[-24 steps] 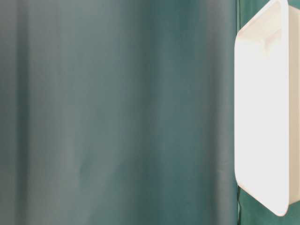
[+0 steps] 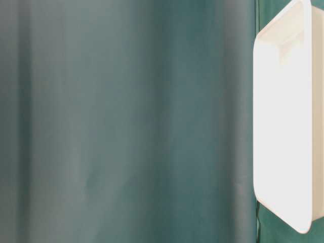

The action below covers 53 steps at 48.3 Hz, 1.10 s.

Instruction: Put the tape into the white case with the left arm.

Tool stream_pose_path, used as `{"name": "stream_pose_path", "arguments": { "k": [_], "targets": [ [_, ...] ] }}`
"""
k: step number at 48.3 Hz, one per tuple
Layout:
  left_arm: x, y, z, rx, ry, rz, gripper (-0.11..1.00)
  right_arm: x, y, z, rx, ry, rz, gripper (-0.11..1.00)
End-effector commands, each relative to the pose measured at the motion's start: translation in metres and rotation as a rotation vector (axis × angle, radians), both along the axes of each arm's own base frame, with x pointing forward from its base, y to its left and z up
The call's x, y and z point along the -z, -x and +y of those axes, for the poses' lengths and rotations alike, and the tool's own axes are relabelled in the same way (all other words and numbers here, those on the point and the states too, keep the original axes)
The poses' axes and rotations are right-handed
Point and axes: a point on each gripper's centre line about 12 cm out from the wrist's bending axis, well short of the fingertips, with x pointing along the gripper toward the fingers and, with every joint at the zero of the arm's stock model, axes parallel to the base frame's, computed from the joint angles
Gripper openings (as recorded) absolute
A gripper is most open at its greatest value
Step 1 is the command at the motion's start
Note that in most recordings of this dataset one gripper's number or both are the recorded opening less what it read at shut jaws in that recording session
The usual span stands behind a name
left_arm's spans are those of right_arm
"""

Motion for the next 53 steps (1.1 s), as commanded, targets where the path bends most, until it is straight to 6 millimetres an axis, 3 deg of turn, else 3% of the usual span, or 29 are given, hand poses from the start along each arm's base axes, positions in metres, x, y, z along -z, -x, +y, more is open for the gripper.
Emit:
{"name": "stream_pose_path", "arguments": {
  "k": [1,17,22,31,35,53],
  "targets": [
    [-0.009,0.0,-0.001,0.007,0.008,-0.031,0.01,-0.001,0.0,0.0,0.002,0.0,-0.009,-0.09],
    [-0.009,0.001,-0.003,0.013,-0.001,-0.031,0.06,0.015,0.007,0.0,0.001,-0.002,0.02,-0.09],
    [-0.008,0.002,-0.003,0.012,-0.006,-0.031,0.28,0.022,0.01,0.0,0.002,-0.001,0.032,-0.09],
    [-0.009,0.003,-0.002,0.011,-0.004,-0.037,0.82,0.03,0.018,0.0,0.001,-0.002,0.031,-0.09],
    [-0.008,0.004,-0.003,0.013,-0.003,-0.037,0.97,0.032,0.021,0.0,0.001,-0.002,0.029,-0.09],
    [0.017,-0.015,-0.003,0.014,0.007,0.155,1.0,0.065,0.029,0.0,0.002,-0.002,0.201,-0.09]
  ]
}}
